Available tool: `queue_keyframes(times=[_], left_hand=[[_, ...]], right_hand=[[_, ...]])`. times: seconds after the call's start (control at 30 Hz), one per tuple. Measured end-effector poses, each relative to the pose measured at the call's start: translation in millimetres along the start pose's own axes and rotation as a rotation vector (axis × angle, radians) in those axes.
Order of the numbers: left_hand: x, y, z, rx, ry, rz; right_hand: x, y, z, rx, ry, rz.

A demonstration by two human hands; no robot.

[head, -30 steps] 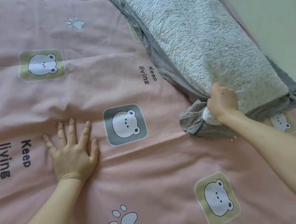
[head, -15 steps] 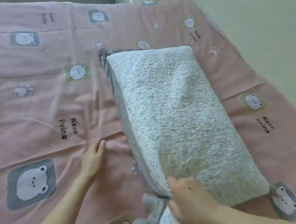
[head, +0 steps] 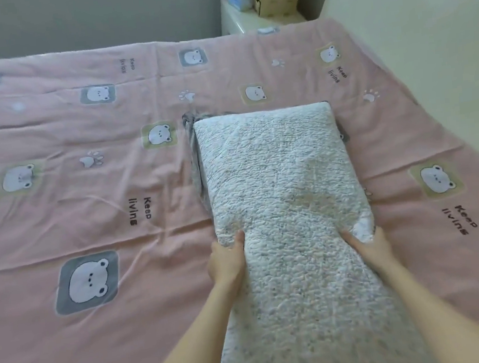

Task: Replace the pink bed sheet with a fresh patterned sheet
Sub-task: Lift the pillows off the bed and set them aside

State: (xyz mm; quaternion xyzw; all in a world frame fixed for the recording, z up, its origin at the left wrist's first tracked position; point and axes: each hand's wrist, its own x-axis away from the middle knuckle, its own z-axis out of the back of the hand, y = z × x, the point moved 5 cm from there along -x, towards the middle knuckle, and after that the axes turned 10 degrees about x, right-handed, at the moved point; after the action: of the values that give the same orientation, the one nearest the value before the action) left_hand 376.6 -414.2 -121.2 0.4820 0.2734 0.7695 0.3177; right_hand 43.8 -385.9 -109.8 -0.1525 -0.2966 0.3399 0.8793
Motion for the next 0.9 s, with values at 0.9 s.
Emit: queue_keyframes(times=[0.9], left_hand=[[146,110,703,-0.242,1.05,-0.447]], right_hand=[[522,-440,-88,-0.092,0.32,0.794]])
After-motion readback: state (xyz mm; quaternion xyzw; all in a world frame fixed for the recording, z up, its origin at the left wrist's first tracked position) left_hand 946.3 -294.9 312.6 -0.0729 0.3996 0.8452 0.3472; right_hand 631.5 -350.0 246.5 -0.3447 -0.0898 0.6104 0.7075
